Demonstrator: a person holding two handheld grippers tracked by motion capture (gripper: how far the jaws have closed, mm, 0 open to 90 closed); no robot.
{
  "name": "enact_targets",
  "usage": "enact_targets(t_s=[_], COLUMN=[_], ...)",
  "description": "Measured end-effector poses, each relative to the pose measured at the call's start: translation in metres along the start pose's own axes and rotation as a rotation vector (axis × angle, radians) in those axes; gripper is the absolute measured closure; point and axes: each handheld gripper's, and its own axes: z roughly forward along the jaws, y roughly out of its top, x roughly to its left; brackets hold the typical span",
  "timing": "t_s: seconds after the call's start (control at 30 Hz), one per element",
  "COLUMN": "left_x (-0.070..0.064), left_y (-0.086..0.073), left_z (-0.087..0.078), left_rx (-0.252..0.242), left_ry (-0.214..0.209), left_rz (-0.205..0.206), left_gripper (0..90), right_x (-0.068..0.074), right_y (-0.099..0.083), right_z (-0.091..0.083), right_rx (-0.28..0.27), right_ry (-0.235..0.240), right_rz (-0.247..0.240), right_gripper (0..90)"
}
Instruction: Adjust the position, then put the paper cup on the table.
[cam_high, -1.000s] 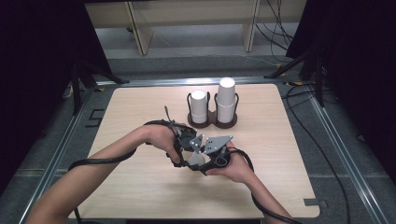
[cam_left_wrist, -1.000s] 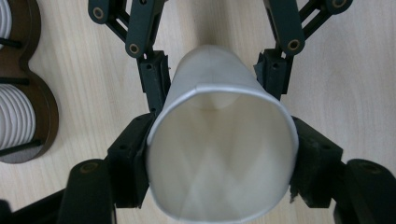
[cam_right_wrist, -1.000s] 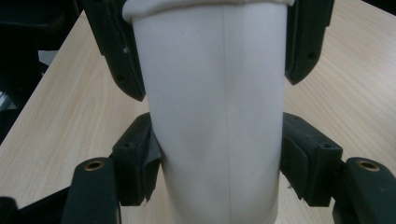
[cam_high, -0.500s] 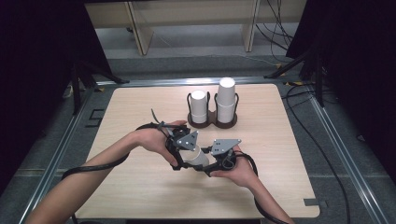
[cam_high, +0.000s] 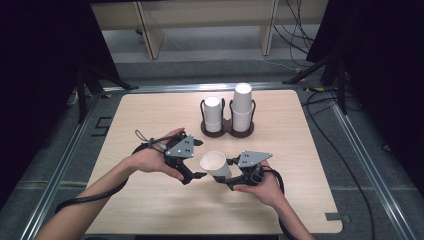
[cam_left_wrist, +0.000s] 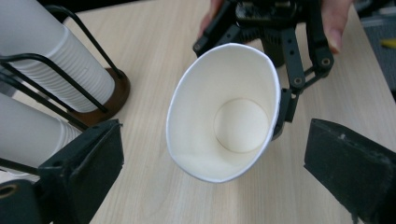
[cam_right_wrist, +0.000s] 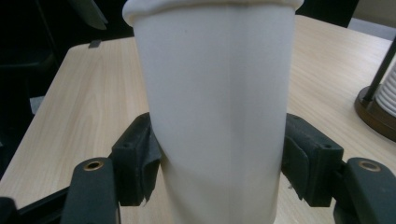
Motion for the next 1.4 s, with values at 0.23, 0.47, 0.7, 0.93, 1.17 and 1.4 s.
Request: enact_targets(t_s=[0.23, 0.47, 0.7, 0.93, 1.17, 1.4], left_x=[-0.012, -0.025, -0.033, -0.041, -0.046, -0.052], left_y=[-0.016, -0.034, -0.058, -0.079, -0.09, -0.098], left_z=[-0.006, -0.008, -0.02, -0.026, -0.029, -0.028], left_rx=[-0.155, -0.246, -0.304, -0.315, -0.336, -0.352], left_ry=[0.058, 0.101, 0.152, 0.203, 0.258, 0.276], left_rz=[-0.115, -0.183, -0.265, -0.305, -0.331, -0.362], left_gripper=[4.1, 4.1, 4.3, 4.4, 4.4, 4.3], right_x=[0.003, 0.007, 0.015, 0.018, 0.019, 0.023], right_y=[-0.006, -0.014, -0.019, -0.02, -0.019, -0.019], right_z=[-0.009, -0.011, -0.018, -0.019, -0.017, -0.016], right_rx=[-0.038, -0.07, -0.086, -0.105, -0.125, -0.096], right_ry=[-0.025, -0.024, -0.03, -0.039, -0.035, -0.01], right_rz=[0.037, 0.04, 0.076, 0.075, 0.065, 0.059], right_gripper=[34.1, 34.1, 34.0, 33.9, 33.9, 33.7])
